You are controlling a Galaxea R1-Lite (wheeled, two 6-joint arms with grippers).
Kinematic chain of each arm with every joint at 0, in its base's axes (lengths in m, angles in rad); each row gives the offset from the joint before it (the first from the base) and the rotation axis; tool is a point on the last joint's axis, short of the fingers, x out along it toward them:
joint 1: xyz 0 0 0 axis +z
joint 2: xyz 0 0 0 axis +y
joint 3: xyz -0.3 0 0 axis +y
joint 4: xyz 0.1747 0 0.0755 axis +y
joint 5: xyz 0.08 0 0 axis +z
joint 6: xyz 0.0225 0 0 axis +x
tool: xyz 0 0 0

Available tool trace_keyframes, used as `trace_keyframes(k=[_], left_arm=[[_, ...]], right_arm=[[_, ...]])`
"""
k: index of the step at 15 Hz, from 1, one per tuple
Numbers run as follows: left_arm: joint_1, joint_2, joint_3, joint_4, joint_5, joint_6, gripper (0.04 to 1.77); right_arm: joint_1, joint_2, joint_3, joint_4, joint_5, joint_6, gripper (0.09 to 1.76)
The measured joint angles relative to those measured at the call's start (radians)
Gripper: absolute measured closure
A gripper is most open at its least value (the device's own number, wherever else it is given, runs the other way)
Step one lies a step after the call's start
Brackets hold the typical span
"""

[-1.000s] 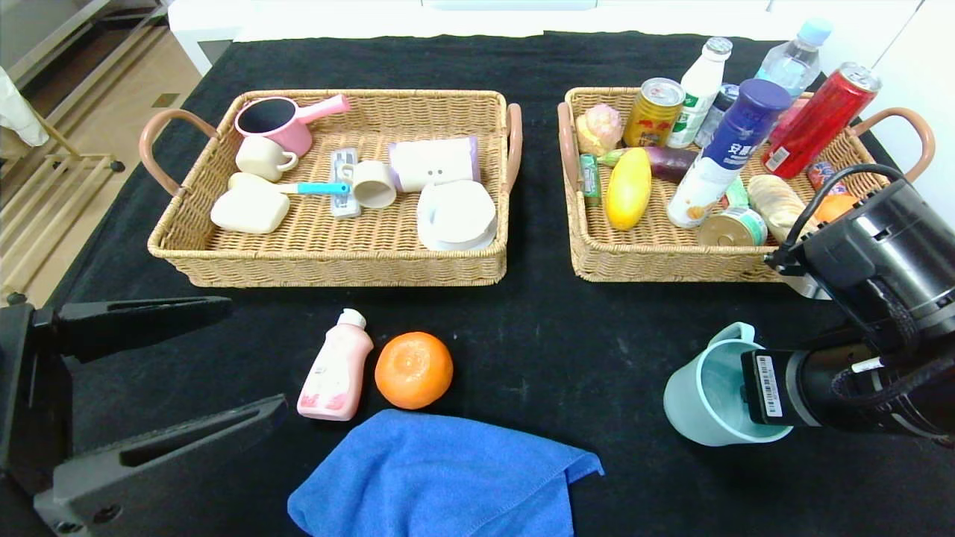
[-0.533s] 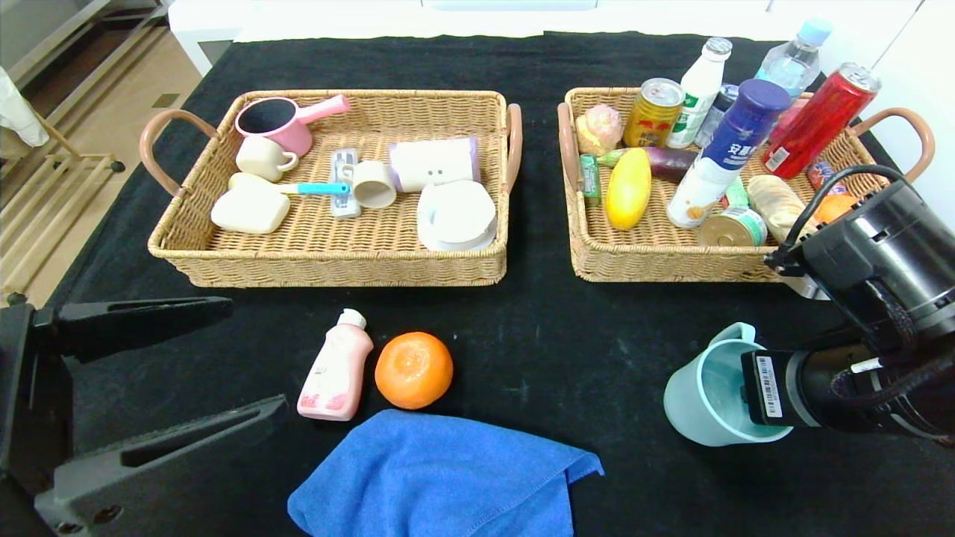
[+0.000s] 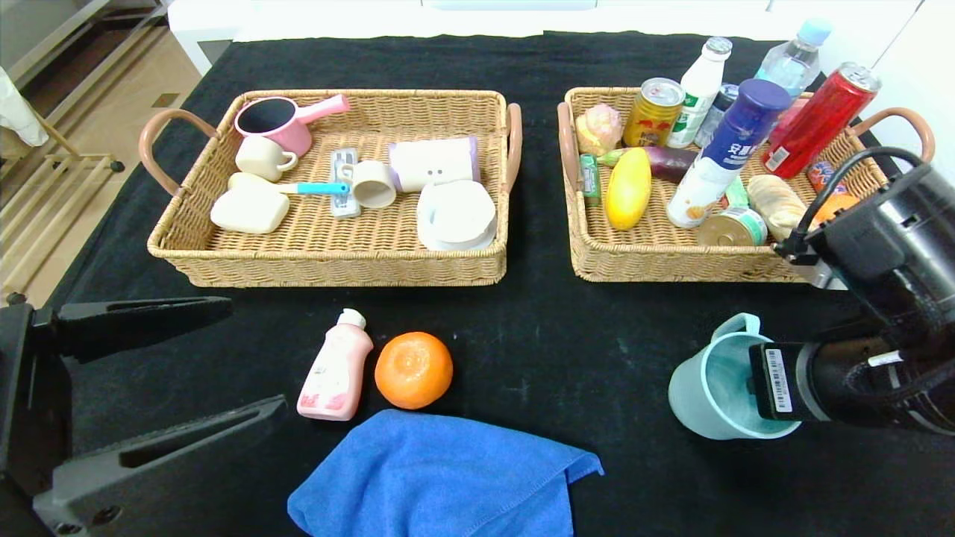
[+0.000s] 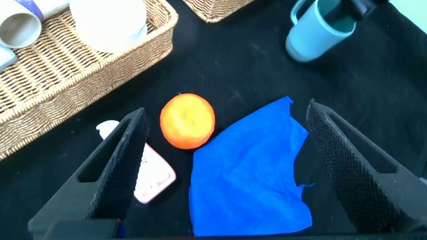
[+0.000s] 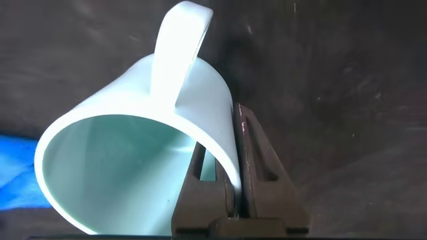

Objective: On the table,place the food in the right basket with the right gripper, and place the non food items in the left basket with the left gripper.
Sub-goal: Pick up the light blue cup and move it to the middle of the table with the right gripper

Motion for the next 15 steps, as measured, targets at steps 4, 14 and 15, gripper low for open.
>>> trace_keyframes(k=[4,14,15], left_arm=[[0.000,0.000,0.001,0.000,0.000,0.005,0.09],[0.000,-0.008,-0.001,-0.005,0.000,0.008,0.09],[0.000,-0.009,-0.001,-0.005,0.000,0.008,0.09]], right_arm=[[0.060,-0.039,-0.121,0.057,-0.008,-0.028,1.65],[0.206,0.209,-0.507,0.076,-0.067,-0.107,1.65],[0.214,0.233,-0.531,0.076,-0.069,-0.109,1.65]])
